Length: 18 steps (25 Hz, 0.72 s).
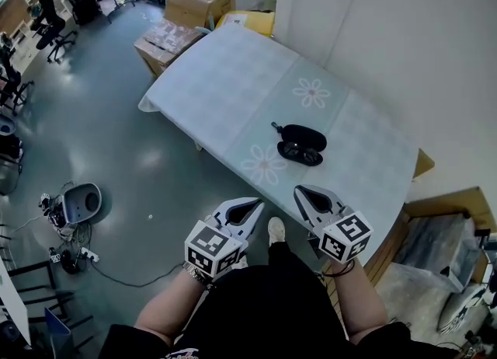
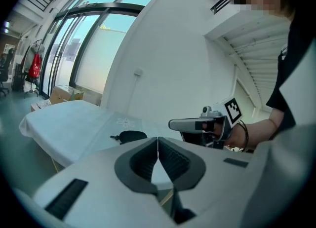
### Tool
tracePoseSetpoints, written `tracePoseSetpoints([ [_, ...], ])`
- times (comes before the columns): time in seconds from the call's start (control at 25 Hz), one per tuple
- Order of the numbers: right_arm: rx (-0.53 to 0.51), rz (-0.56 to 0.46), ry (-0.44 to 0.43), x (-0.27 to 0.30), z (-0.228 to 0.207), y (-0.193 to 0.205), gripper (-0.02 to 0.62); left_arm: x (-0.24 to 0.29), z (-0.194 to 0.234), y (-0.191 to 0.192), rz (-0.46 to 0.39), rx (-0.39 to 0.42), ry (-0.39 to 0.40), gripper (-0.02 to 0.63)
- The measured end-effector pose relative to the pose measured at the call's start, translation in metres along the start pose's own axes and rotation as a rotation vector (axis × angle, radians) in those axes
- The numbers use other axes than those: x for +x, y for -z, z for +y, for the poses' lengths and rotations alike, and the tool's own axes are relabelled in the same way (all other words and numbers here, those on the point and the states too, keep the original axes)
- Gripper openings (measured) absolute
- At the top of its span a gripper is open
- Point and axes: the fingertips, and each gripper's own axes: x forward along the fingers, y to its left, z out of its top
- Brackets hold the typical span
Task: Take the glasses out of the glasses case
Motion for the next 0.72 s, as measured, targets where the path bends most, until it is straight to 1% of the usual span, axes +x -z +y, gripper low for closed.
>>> tracePoseSetpoints([
  [0.4, -0.042, 0.078, 0.012, 0.019, -0.066, 0.002, 0.023, 0.052, 0.013, 0.007, 0.063, 0.042, 0.000, 0.031],
  [0.6, -0.047, 0.112, 0.010, 0.036, -0.096, 0.003, 0.023, 0.069, 0.020, 0.010, 0.087, 0.040, -0.004, 0.031],
  [0.72, -0.055, 0.133, 0.009, 0.044, -0.111, 0.004, 0.023, 0.075, 0.022, 0.013, 0.099, 0.022, -0.009, 0.031],
])
